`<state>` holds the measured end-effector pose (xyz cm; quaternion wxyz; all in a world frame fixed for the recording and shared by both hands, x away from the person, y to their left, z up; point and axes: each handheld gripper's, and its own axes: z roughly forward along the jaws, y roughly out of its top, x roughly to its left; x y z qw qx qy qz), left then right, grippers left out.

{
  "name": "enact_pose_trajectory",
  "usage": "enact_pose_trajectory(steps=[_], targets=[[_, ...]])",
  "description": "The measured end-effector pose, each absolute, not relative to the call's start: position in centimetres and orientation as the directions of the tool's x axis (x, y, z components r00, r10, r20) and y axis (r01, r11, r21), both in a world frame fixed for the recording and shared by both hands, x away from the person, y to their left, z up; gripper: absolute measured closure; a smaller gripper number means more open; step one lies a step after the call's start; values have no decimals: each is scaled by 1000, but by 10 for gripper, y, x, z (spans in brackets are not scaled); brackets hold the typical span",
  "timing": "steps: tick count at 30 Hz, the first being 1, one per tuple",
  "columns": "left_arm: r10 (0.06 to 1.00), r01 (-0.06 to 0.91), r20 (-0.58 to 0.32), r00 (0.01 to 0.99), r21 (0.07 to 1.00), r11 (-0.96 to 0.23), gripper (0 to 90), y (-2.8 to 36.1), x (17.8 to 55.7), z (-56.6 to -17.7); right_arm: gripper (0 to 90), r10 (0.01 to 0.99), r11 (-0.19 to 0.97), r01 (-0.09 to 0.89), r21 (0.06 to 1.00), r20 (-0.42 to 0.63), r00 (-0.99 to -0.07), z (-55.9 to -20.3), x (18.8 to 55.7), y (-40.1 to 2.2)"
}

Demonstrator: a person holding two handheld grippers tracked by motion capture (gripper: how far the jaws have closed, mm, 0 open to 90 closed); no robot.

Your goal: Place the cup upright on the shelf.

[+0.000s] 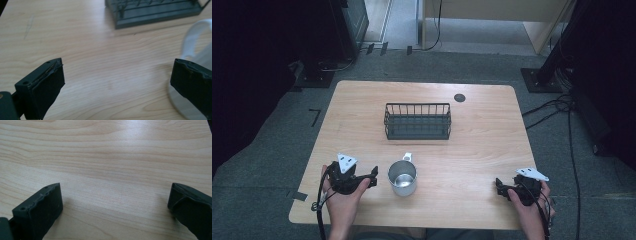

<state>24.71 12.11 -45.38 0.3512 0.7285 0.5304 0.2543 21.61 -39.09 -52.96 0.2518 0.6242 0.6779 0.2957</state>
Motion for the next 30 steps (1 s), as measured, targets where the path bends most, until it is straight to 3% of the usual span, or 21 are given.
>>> enact_pose_trajectory(steps=[17,25,30], targets=[[870,534,-54,490,807,-251,0,53,223,-432,0,995,46,698,715,27,-94,-530,216,-391],[856,538,-53,514,797,-274,0,33,220,-437,0,995,46,698,715,28,-94,-530,216,-391],[850,541,-9,527,775,-327,0,20,221,-446,0,995,46,698,715,28,-94,-530,216,-391]])
